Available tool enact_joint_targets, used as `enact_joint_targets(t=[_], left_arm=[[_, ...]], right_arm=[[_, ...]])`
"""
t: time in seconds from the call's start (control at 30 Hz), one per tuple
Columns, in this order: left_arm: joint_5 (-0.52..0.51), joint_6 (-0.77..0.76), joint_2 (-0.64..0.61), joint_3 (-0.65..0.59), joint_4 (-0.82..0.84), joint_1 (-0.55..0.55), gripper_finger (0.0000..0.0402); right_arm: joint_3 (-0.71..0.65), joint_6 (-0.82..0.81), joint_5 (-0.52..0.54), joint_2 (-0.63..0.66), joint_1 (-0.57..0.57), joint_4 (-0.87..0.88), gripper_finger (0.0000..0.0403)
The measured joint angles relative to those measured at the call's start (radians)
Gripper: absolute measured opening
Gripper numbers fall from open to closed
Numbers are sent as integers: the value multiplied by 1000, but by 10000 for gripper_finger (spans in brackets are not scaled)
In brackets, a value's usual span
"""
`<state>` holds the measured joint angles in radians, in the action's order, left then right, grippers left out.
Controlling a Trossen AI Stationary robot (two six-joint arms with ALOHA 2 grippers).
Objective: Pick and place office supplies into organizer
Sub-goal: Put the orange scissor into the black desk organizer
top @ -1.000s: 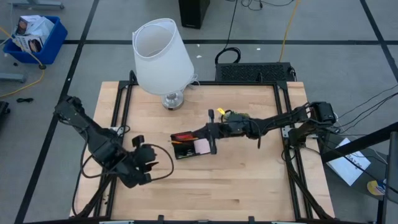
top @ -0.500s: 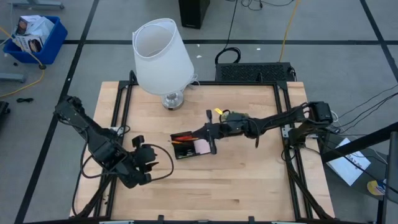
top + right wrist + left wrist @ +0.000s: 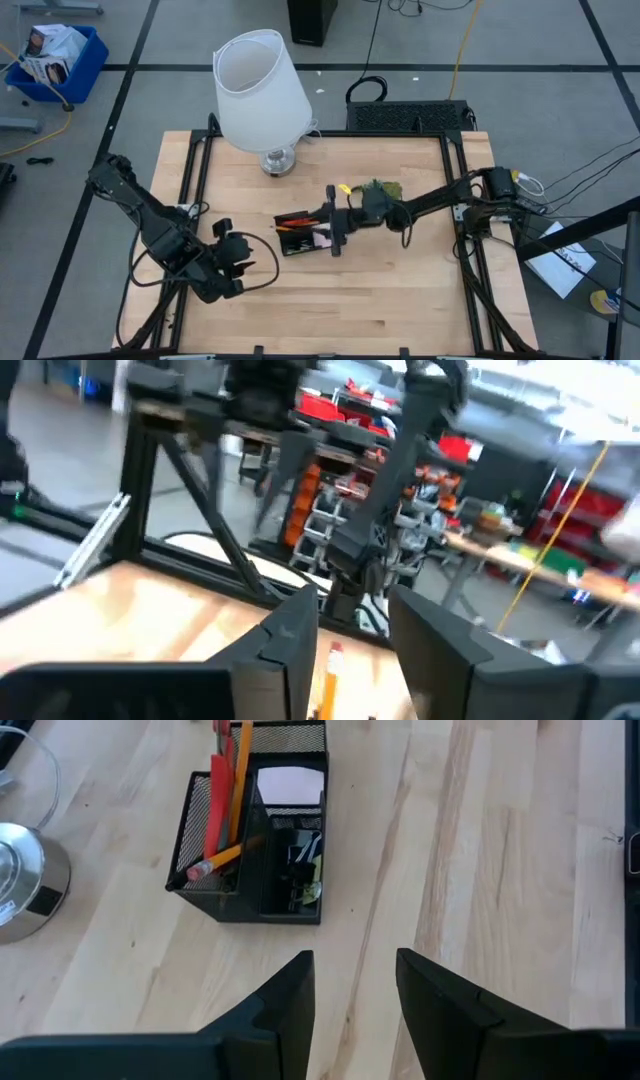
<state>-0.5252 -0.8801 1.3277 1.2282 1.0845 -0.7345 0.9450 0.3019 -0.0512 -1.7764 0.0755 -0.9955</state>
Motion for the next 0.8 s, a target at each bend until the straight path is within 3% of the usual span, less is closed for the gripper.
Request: enact_joint_targets(t=[0.23, 0.8], left_arm=[[-28, 49, 0, 0, -42, 0, 147], [-44, 64, 0, 0, -69, 0, 147]], right_arm=[[0, 111, 186, 19, 75, 53, 123], [-1, 16, 125, 18, 2, 110, 92]])
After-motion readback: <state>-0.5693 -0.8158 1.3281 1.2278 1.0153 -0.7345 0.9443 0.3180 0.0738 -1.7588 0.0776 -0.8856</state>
